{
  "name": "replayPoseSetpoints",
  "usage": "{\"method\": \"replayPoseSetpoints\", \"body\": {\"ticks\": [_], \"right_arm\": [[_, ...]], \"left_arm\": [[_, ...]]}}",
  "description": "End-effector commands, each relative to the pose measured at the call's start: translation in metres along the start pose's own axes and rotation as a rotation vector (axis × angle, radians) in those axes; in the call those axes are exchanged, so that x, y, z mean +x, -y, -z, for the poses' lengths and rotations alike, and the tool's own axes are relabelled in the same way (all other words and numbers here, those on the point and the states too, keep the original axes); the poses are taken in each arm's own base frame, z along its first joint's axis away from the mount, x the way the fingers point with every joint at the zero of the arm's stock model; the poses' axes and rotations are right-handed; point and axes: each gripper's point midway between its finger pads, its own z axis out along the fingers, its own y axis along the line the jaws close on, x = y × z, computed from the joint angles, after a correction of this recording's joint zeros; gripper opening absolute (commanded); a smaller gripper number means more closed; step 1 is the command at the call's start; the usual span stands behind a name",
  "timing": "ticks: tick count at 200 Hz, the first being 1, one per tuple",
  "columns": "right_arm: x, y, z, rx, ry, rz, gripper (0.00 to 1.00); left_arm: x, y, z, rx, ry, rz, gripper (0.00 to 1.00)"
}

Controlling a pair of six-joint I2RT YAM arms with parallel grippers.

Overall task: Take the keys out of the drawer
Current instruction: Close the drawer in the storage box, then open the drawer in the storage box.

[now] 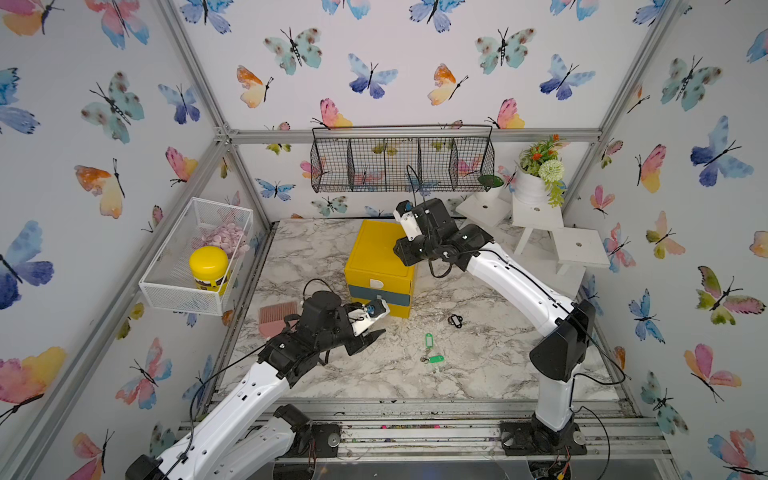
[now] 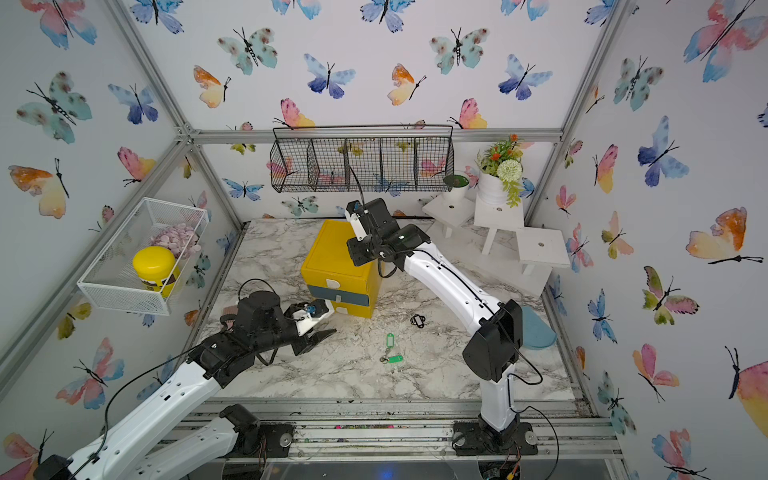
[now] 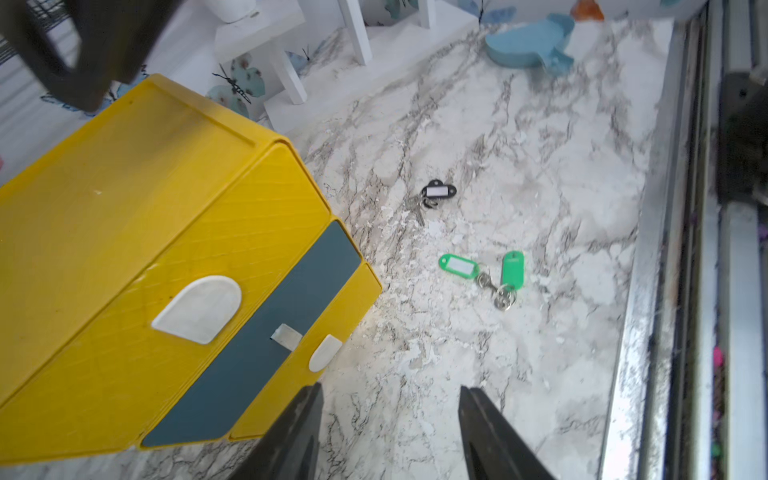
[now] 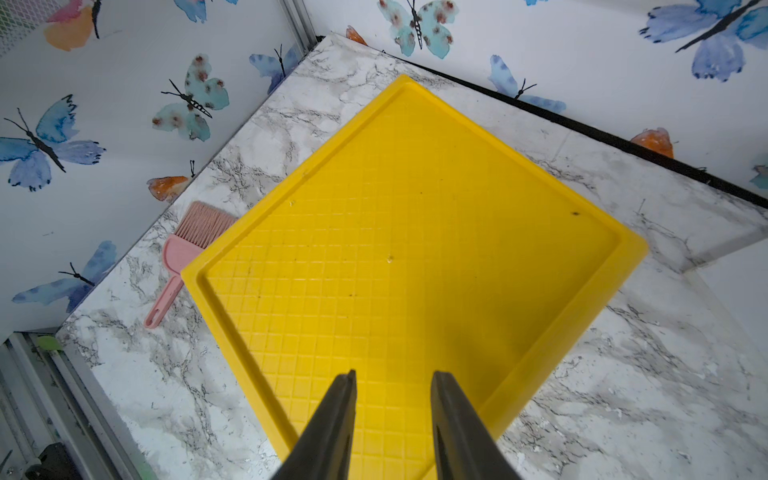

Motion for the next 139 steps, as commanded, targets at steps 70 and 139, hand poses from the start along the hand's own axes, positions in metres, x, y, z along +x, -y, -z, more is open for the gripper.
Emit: {"method": "replayPoseSetpoints", "body": {"ticks": [70,139], "right_arm": [[-0.014,-0.004,0.006,-0.026,0.064,-0.018,0.37],[-0.019,-0.007,0.012,-0.043,0.096,-0.015,0.37]], "left_arm": [[0.052,-0.038,-0.074,-0.094,-0.224,-0.296,0.56],[0.067,-0.052,-0.112,-0.117,-0.273,-0.277,0.56]]}}
